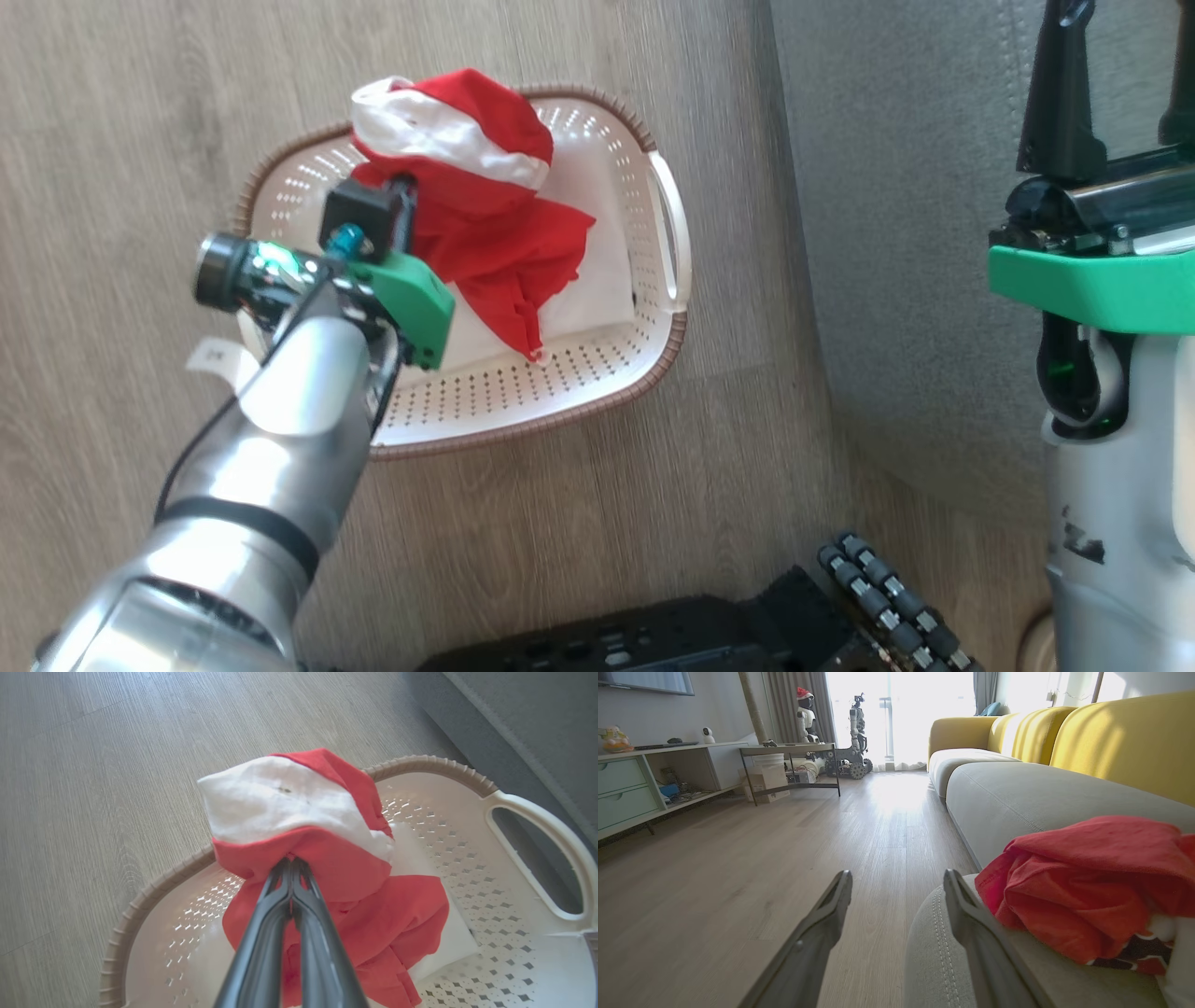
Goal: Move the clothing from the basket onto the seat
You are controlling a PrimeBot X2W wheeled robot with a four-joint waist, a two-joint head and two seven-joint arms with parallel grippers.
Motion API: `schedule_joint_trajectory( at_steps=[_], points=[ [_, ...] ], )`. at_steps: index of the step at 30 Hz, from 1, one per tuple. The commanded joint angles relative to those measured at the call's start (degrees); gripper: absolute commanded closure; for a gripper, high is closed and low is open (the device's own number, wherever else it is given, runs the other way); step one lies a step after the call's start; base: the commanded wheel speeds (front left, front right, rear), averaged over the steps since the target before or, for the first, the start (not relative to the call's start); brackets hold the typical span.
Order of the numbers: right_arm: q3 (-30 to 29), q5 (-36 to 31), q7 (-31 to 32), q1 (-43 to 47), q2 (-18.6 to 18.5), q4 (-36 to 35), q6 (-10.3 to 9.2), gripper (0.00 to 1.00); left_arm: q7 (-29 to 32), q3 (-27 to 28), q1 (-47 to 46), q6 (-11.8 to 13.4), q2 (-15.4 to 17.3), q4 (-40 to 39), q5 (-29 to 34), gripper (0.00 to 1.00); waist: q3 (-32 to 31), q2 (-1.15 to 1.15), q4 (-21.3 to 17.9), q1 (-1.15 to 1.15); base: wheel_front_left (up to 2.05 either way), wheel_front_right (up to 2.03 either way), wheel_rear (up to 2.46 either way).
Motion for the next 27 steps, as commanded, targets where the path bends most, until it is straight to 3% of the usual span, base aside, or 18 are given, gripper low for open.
schedule_joint_trajectory(
  at_steps=[1, 15, 27],
  points=[
    [0.88, 0.55, -0.28, 1.42, 0.09, -1.43, -0.02, 0.00, -0.89, 0.34, 1.98, -0.22, 0.68, -1.76, -0.45, 1.00, -1.54, 0.00, 0.46, 0.00, 0.00, 0.00, 0.00],
    [-0.48, -0.17, -0.28, 6.90, 0.09, 2.60, -0.02, 0.00, -1.18, -2.76, 13.63, 1.60, 0.62, -19.67, -1.78, 1.00, -14.52, 0.00, 2.75, 0.00, 0.00, 0.00, 0.00],
    [-1.19, -0.71, -0.28, 13.33, 0.09, 5.62, -0.02, 0.00, -0.41, -3.66, 21.08, 2.49, 1.85, -27.86, -2.51, 1.00, -26.22, 0.00, 4.36, 0.00, 0.00, 0.00, 0.00]
  ],
)
